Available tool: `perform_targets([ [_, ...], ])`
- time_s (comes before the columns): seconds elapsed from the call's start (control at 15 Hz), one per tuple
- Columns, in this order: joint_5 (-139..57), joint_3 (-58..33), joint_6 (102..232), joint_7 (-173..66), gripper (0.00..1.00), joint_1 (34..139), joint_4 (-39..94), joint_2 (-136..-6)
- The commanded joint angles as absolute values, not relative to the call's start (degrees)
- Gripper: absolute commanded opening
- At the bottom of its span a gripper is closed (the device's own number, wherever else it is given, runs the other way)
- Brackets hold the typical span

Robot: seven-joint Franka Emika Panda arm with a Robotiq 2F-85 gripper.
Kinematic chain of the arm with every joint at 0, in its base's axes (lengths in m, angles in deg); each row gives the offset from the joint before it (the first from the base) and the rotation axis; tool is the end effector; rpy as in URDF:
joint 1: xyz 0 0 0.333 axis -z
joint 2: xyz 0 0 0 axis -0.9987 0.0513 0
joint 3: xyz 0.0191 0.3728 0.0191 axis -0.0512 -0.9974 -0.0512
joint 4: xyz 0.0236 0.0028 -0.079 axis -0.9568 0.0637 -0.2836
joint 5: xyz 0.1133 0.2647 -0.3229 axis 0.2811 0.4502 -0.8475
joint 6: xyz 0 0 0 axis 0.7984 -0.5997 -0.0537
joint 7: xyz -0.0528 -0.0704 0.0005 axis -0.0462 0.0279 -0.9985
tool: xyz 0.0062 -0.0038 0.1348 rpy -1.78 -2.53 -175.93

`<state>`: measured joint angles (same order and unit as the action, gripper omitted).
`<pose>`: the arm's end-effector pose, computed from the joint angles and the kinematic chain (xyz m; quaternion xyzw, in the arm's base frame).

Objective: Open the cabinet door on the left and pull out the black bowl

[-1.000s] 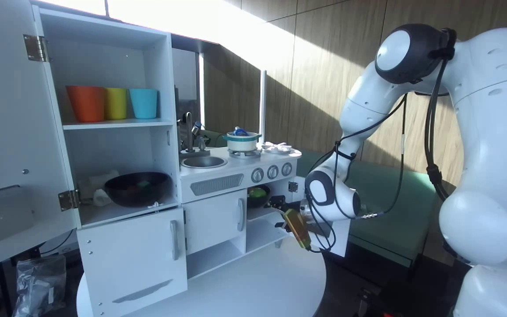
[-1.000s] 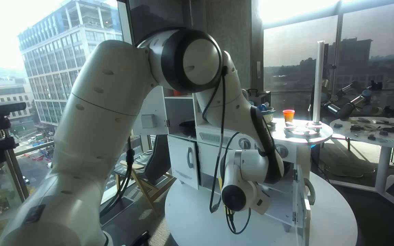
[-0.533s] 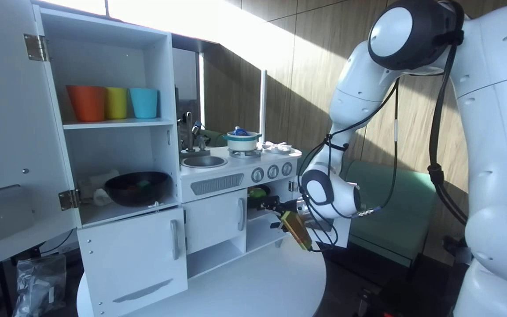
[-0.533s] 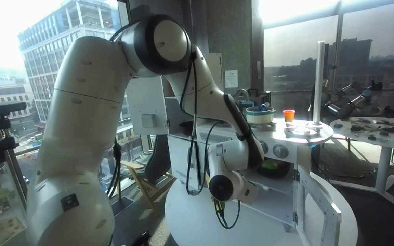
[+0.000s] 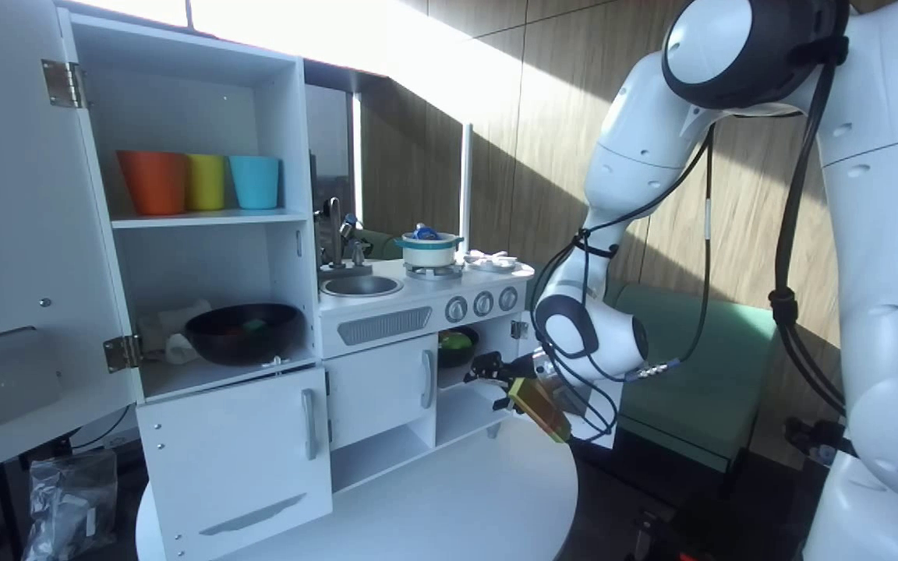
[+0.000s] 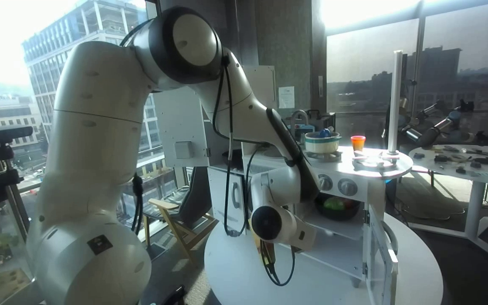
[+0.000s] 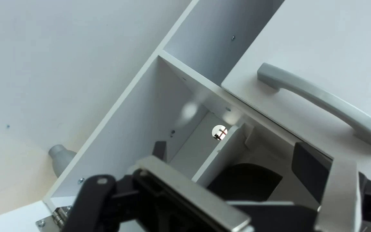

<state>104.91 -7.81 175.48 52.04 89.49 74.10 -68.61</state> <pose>0.4941 -0.0954 0.1556 -0.8152 0.3500 -0.3707 0.2749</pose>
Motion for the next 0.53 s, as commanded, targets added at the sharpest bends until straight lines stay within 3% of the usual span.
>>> perform_targets([
  [0.0,104.2,-6.1,181.7,57.5,1.00,85.4,76.5,-72.7],
  [0.47,108.3,-4.3,188.9,78.2,1.00,79.0,74.5,-73.3],
])
